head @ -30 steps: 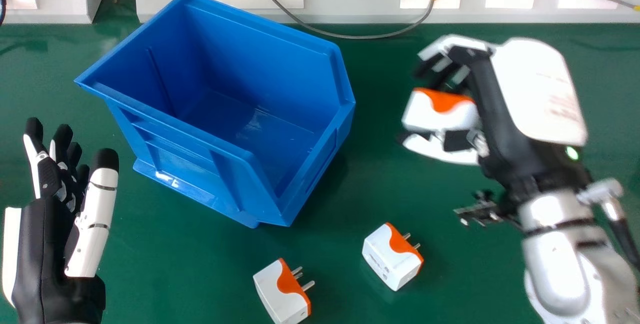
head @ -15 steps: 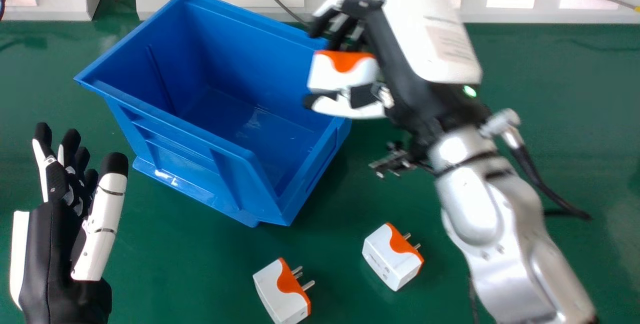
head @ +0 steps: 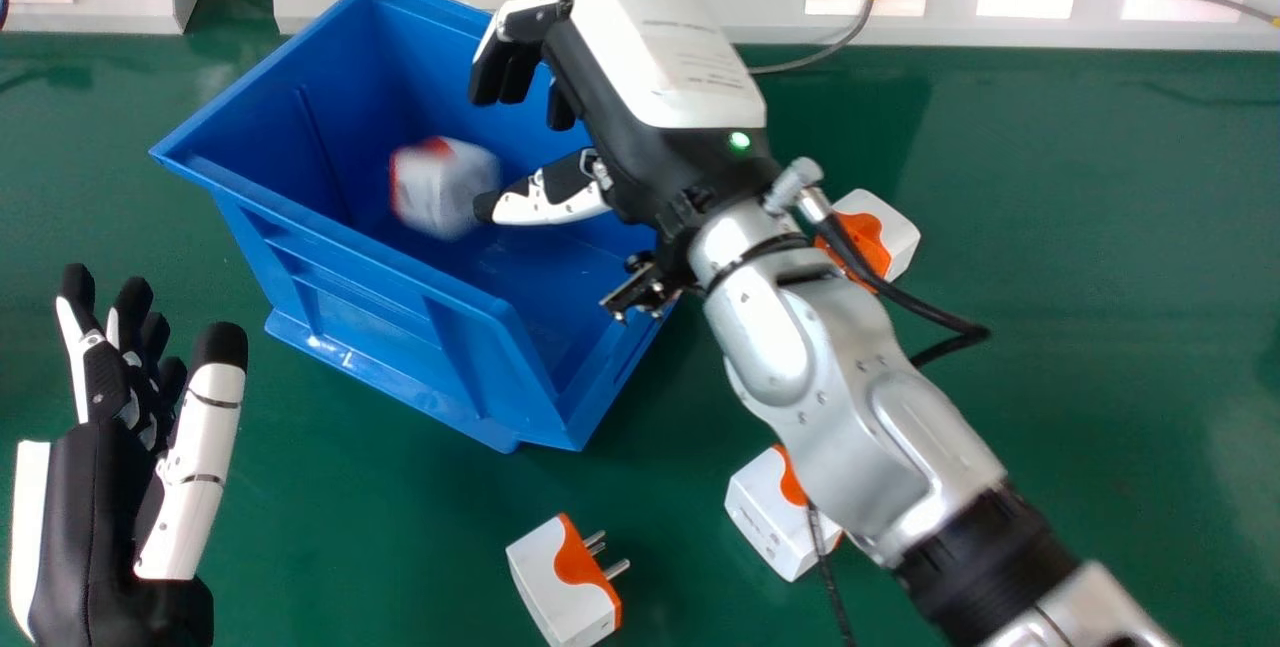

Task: Pick all objects and put in blue box

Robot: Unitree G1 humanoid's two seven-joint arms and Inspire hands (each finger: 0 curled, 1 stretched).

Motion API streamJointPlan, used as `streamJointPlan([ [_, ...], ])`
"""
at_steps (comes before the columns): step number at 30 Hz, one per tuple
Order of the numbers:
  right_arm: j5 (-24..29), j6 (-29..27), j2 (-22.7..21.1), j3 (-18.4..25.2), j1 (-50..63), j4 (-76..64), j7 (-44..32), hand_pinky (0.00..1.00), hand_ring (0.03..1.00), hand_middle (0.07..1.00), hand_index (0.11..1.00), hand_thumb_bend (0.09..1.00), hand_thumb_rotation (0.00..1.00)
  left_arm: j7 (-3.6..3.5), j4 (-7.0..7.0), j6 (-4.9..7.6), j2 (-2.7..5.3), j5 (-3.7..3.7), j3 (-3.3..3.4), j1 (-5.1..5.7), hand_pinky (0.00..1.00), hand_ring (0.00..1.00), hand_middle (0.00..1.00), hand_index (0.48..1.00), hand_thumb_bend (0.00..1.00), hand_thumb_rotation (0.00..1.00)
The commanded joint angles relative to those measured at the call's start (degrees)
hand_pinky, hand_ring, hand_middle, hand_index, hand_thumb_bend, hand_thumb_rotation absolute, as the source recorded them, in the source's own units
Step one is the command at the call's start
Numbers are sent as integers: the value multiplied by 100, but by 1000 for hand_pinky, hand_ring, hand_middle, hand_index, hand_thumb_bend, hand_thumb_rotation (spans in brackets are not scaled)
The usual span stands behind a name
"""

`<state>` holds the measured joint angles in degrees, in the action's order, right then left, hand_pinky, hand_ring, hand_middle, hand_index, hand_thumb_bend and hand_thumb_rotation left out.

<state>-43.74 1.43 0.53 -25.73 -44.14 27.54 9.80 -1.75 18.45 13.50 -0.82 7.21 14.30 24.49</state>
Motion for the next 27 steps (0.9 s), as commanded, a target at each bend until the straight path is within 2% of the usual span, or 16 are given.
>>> streamJointPlan([
  [1, 48, -78, 154, -30, -435, 279, 116, 280, 427, 549, 516, 488, 0, 35, 199, 100, 25, -47, -13, 55, 1000, 1000, 1000, 1000, 542, 662],
  [4, -23, -120, 192, -161, -671, 725, 243, 299, 413, 525, 496, 493, 0, 84, 243, 90, 52, -112, -37, 93, 1000, 1000, 995, 1000, 551, 663],
  [5, 7, -124, 210, -178, -738, 837, 221, 302, 408, 514, 491, 494, 0, 84, 242, 93, 50, -108, -40, 96, 1000, 1000, 996, 1000, 550, 669],
  [8, 36, -79, 230, -220, -858, 997, 193, 321, 417, 512, 482, 496, 0, 57, 236, 88, 49, -11, -45, 86, 1000, 1000, 999, 1000, 535, 664],
  [11, 49, -68, 227, -216, -873, 1016, 234, 309, 416, 511, 488, 495, 0, 81, 258, 39, 54, -19, -45, 88, 1000, 1000, 1000, 1000, 524, 664],
  [13, 71, -86, 211, -195, -858, 1000, 260, 301, 415, 514, 492, 494, 0, 125, 226, 72, 40, -119, -29, 69, 1000, 1000, 997, 1000, 531, 672],
  [15, 115, -77, 206, -166, -819, 953, 258, 298, 416, 523, 495, 494, 0, 150, 209, 64, 34, -138, -16, 56, 1000, 1000, 994, 1000, 530, 674],
  [17, 132, -77, 193, -158, -790, 929, 278, 291, 415, 529, 501, 492, 0, 133, 191, 48, 39, -49, -13, 36, 1000, 1000, 996, 1000, 531, 666],
  [18, 131, -85, 181, -162, -780, 920, 291, 286, 415, 532, 504, 491, 0, 102, 184, 46, 29, 2, -16, 30, 1000, 1000, 996, 1000, 534, 663],
  [20, 180, -145, 164, -133, -743, 889, 310, 277, 417, 541, 514, 489, 0, 84, 155, 89, 7, -24, -14, 19, 1000, 1000, 998, 1000, 544, 657],
  [21, 206, -155, 157, -119, -719, 855, 308, 273, 418, 544, 517, 488, 0, 87, 139, 118, -2, -60, -10, 12, 1000, 1000, 999, 1000, 546, 660],
  [22, 240, -166, 157, -97, -685, 821, 332, 270, 420, 547, 520, 487, 0, 86, 146, 98, 12, -28, -9, 5, 1000, 1000, 999, 1000, 549, 661],
  [24, 247, -130, 136, -101, -619, 715, 359, 269, 421, 547, 522, 487, 0, 87, 151, 89, 17, -26, -8, 0, 1000, 1000, 1000, 1000, 514, 651],
  [27, 201, -175, 70, -126, -482, 515, 534, 279, 426, 536, 527, 488, 0, 115, 163, 82, 6, -118, -11, 4, 1000, 1000, 1000, 1000, 516, 660],
])
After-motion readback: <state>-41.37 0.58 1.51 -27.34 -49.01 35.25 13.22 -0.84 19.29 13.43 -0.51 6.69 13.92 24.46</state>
